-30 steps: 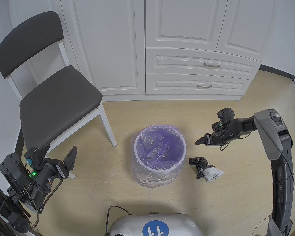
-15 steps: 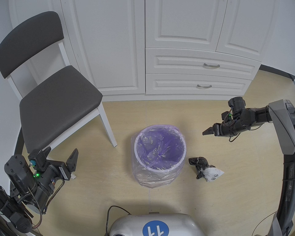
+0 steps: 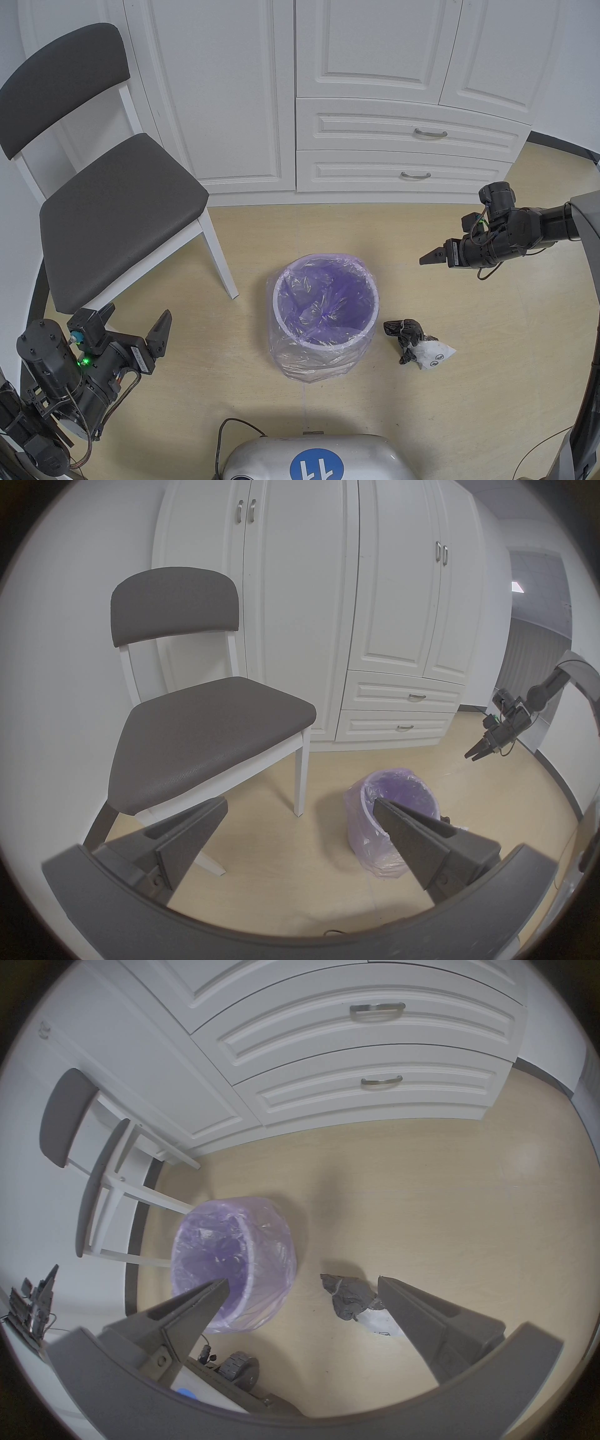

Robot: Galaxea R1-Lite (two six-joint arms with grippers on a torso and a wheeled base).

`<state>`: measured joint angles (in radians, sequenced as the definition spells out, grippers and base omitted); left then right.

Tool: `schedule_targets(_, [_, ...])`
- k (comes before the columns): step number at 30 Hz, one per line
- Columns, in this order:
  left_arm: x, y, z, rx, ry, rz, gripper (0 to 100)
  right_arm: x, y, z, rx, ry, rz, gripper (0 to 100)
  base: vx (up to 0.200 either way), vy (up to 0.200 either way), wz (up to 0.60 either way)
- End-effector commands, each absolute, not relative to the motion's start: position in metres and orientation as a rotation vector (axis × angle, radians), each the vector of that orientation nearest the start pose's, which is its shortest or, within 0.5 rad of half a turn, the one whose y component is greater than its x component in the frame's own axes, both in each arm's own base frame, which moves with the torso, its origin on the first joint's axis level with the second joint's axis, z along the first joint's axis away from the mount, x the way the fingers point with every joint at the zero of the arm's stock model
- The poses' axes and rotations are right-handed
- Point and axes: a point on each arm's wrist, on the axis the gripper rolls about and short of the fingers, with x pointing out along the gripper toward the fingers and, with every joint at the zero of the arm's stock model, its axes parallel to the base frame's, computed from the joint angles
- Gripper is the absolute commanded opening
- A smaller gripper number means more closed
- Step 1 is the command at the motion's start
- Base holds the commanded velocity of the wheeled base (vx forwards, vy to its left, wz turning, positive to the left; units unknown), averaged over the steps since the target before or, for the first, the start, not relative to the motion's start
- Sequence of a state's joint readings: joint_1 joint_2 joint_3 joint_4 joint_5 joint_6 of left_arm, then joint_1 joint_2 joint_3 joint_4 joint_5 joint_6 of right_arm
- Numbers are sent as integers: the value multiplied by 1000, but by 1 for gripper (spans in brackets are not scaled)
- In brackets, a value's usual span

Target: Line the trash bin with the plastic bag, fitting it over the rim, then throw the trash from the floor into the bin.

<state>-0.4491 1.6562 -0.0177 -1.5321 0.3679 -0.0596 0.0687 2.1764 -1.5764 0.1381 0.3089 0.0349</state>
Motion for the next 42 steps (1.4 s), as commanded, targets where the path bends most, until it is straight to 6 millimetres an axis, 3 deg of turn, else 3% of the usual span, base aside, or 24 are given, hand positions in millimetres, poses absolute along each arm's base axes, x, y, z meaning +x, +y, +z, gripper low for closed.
schedule_targets(1, [171,-74,105,-8,120,-75,100,422,36,157,123,717,359,100,0,0,0])
schedule_targets(19, [173,-81,97,5,156,-94,100,399,38,170,75,671,385,100,0,0,0])
schedule_targets(27, [187,-89,82,26,218,-94,100,382,36,179,72,668,382,100,0,0,0])
schedule_targets(28, [204,-98,77,23,218,-94,100,375,35,181,72,669,378,100,0,0,0])
schedule_targets(32, [227,-110,72,15,201,-95,100,368,34,184,73,669,375,100,0,0,0])
schedule_targets(35, [256,-123,53,24,218,-96,100,359,33,186,74,673,371,100,0,0,0])
schedule_targets(36, [256,-123,53,24,218,-96,100,359,33,186,74,673,371,100,0,0,0])
schedule_targets(42, [304,-114,5,42,315,-51,100,333,29,176,75,651,340,100,0,0,0])
